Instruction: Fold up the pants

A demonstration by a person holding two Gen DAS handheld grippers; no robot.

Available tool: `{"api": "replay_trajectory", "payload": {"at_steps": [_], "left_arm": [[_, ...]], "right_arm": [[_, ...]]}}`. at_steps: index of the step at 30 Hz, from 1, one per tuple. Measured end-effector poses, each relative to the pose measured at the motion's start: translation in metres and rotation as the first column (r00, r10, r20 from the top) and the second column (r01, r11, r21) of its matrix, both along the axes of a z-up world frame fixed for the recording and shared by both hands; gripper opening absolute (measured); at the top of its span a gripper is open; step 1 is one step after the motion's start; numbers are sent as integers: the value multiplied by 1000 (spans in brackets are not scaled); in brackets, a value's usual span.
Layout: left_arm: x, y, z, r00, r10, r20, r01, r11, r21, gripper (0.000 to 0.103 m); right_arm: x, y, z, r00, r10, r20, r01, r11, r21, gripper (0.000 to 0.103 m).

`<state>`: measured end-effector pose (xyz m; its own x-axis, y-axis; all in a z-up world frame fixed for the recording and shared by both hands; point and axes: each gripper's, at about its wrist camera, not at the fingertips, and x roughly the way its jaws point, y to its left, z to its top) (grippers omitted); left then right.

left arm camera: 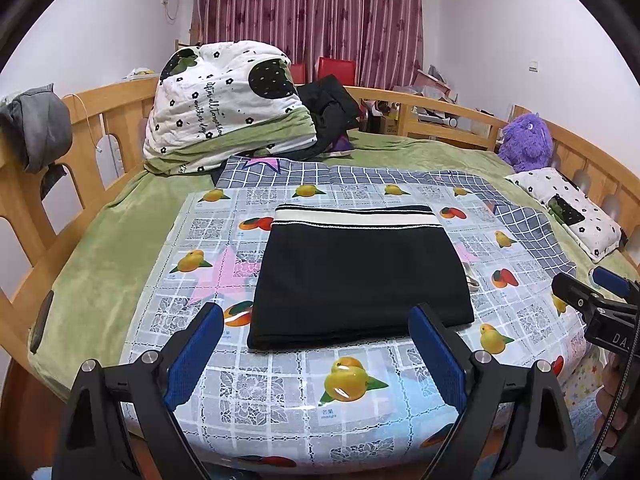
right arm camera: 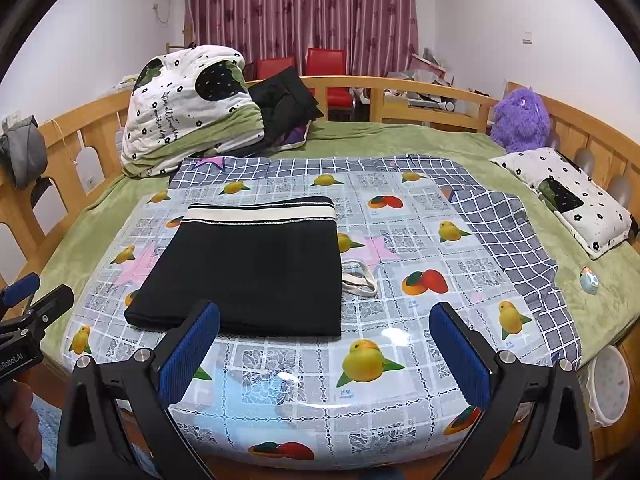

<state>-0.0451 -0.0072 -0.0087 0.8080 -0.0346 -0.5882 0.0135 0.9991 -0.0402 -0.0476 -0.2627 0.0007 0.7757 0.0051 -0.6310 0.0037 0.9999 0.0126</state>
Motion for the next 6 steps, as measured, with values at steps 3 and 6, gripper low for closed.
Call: {"api": "replay_trajectory", "payload": {"at_steps": [3, 6], "left_arm": [[0, 0, 0, 1000, 2, 1, -2, 1000, -1, 94], [0, 0, 0, 1000, 1, -1, -1, 1000, 1, 94]], "right_arm": [[0, -1, 0, 1000, -3, -2, 3, 1000, 2, 102], [0, -2, 0, 1000, -5, -2, 5, 1000, 2, 102]]}}
